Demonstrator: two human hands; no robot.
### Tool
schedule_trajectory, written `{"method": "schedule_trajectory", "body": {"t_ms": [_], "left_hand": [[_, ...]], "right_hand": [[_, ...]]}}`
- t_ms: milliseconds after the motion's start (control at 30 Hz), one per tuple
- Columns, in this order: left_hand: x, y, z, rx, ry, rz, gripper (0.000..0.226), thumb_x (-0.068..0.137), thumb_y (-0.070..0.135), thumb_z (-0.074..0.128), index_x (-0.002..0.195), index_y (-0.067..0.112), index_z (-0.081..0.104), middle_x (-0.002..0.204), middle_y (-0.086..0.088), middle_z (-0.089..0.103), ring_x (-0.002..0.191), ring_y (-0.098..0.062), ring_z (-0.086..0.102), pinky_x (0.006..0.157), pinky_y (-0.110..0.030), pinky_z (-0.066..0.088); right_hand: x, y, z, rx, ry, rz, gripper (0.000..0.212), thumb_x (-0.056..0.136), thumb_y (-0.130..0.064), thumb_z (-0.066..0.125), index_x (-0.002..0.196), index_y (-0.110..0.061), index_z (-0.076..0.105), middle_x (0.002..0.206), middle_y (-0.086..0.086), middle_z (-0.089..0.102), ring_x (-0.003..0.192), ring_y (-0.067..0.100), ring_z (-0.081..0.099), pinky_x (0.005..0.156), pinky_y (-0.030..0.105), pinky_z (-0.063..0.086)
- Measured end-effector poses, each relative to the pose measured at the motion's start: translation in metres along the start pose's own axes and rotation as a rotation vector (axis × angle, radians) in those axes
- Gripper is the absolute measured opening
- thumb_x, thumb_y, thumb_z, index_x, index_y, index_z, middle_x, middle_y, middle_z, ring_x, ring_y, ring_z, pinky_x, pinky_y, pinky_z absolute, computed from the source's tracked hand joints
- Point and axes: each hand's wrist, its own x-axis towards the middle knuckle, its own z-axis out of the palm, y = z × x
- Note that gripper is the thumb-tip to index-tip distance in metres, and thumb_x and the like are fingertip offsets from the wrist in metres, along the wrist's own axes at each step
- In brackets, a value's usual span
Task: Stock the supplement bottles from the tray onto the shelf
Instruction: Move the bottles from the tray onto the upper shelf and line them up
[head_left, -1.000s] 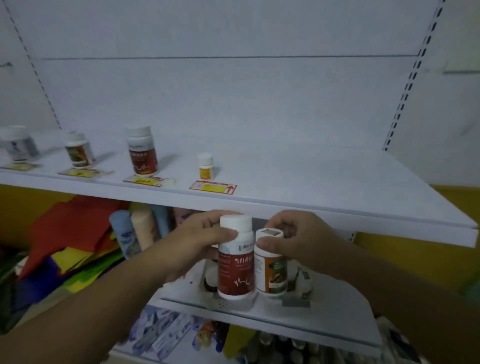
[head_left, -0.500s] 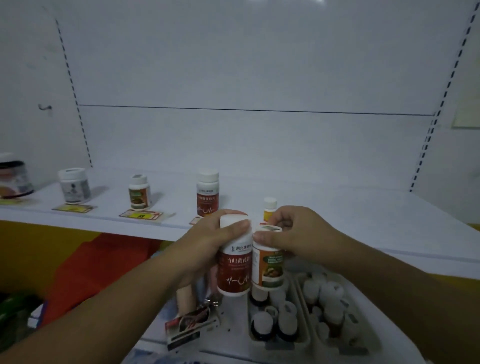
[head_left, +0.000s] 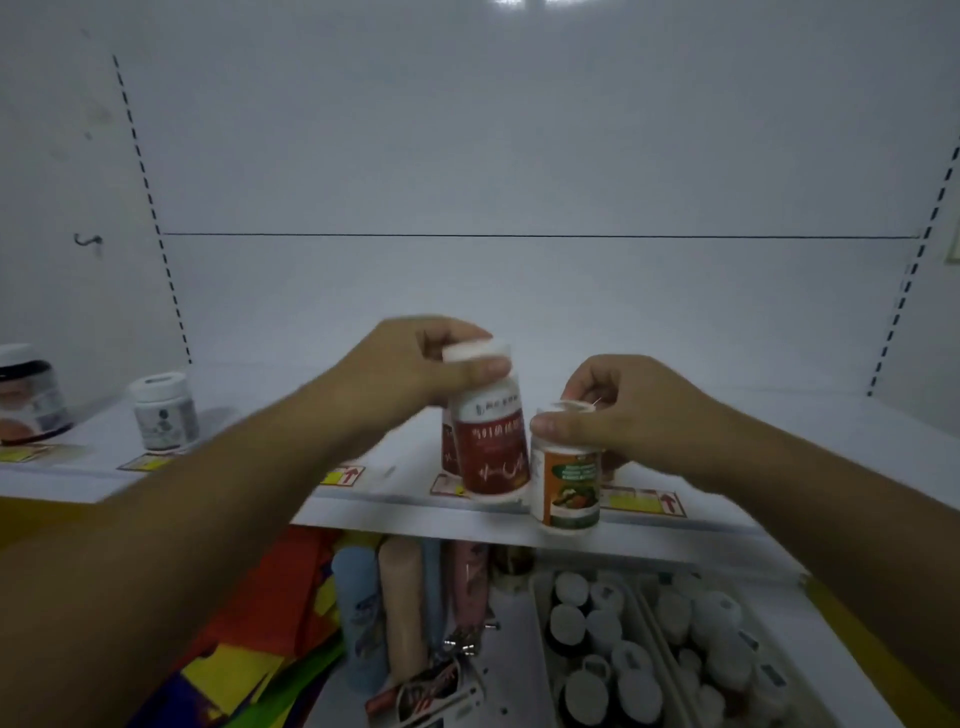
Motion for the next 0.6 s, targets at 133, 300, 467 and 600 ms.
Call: {"method": "schedule_trajectory", "body": {"t_ms": [133,300,467,600], "left_hand": [[0.043,0.035,-0.013,0.262,0.010,0.042,0.022,0.076,0.038,0.069,0.094,0.025,0.070,0.093,0.009,0.071,0.080,-0.005,0.068,0.059,-0.014,0.053],[0.081,0.030,0.001,0.531,-0.050,0.054,0.032,0.079,0.038,0.069,0.108,0.023,0.066,0.106,0.008,0.064,0.092,-0.006,0.059,0.071,-0.021,0.047],[0.100,0.008,0.013,0.656,-0.112,0.047,0.039,0.076,0.037,0.074,0.110,0.020,0.068,0.102,0.009,0.067,0.087,0.000,0.059,0.065,-0.011,0.041],[0.111,0.001,0.020,0.724,-0.141,0.059,0.042,0.074,0.041,0.074,0.110,0.021,0.068,0.105,0.007,0.067,0.092,-0.006,0.062,0.068,-0.013,0.042]], "right_hand": [[0.015,-0.008,-0.030,-0.090,0.046,-0.039,0.072,0.032,-0.069,0.066,0.080,-0.015,0.059,0.076,-0.001,0.070,0.058,0.006,0.069,0.047,0.018,0.053],[0.032,-0.010,-0.042,-0.101,0.078,-0.050,0.065,0.036,-0.065,0.066,0.079,-0.017,0.058,0.077,-0.002,0.067,0.057,-0.003,0.066,0.042,0.012,0.047],[0.040,-0.004,-0.050,-0.123,0.082,-0.075,0.065,0.034,-0.067,0.063,0.078,-0.019,0.057,0.074,-0.005,0.066,0.056,-0.006,0.064,0.040,0.012,0.046],[0.045,-0.003,-0.058,-0.136,0.072,-0.096,0.063,0.037,-0.066,0.064,0.078,-0.019,0.058,0.076,-0.004,0.067,0.056,0.001,0.067,0.042,0.014,0.048]]}}
